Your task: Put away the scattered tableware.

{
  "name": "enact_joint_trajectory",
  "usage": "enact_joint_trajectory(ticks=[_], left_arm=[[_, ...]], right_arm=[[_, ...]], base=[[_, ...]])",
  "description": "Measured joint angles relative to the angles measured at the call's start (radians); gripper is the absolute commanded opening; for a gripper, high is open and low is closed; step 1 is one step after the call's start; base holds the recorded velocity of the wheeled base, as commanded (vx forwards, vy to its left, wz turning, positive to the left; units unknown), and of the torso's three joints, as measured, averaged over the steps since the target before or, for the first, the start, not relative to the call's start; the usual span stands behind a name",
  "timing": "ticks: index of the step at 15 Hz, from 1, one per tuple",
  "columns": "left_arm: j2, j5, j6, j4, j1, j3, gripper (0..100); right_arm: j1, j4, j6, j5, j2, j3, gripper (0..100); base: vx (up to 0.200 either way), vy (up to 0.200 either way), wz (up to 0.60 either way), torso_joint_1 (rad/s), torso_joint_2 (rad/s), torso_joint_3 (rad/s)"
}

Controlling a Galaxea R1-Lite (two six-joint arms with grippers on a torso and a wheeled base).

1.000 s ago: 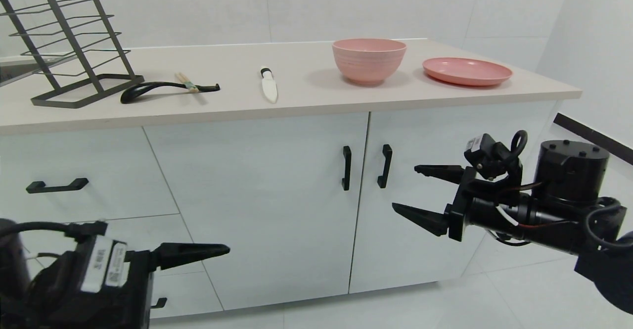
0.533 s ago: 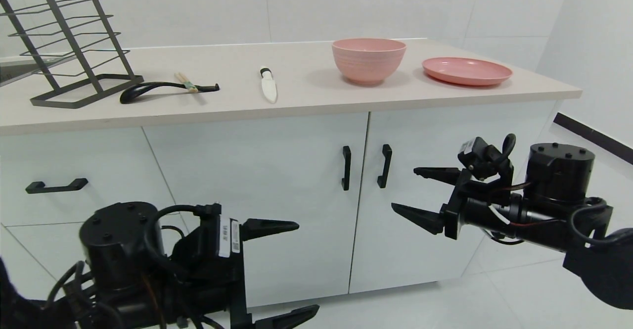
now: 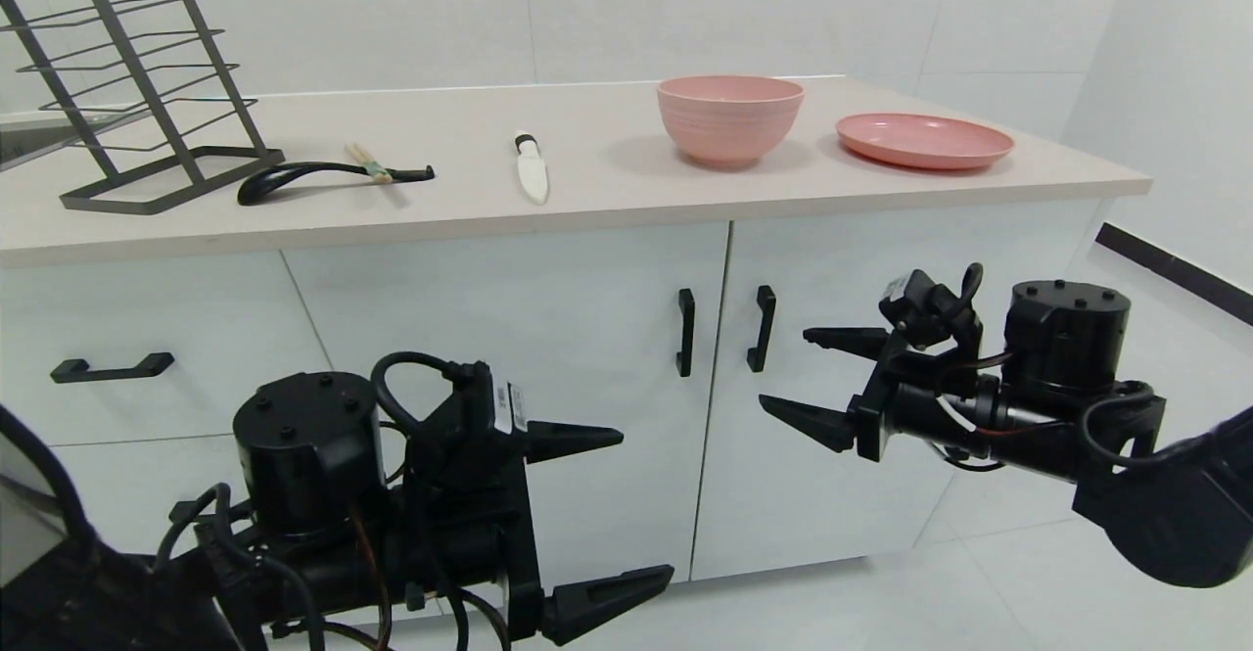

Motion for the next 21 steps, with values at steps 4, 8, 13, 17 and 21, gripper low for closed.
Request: enact_joint_trajectory(ticks=[4, 8, 13, 17, 21], left_arm=[[-0.054, 0.028, -0.001, 0.078, -0.016, -0.101, 100], [-0.058, 0.040, -0.001, 0.081, -0.049, -0.142, 100], [-0.034, 0.062, 0.000, 0.077, -0.062, -0.193, 100], [0.002, 0.074, 0.052, 0.071, -0.062, -0.209, 100], [0.047, 0.101, 0.058, 0.037, -0.064, -0.241, 100]], right_arm=[[-0.001, -0.046, 0.000, 0.029, 0.053, -0.013, 100], [-0.009, -0.073, 0.000, 0.038, 0.102, -0.047, 100], [-0.010, -0.130, 0.003, 0.057, 0.171, -0.111, 100], [-0.008, -0.137, 0.002, 0.077, 0.198, -0.139, 100], [0.012, -0.137, 0.002, 0.084, 0.210, -0.150, 100]], base=[[0.000, 0.000, 0.00, 0.000, 0.00, 0.000], [0.000, 0.000, 0.00, 0.000, 0.00, 0.000], [0.000, 0.000, 0.00, 0.000, 0.00, 0.000], [0.000, 0.000, 0.00, 0.000, 0.00, 0.000], [0.000, 0.000, 0.00, 0.000, 0.00, 0.000]])
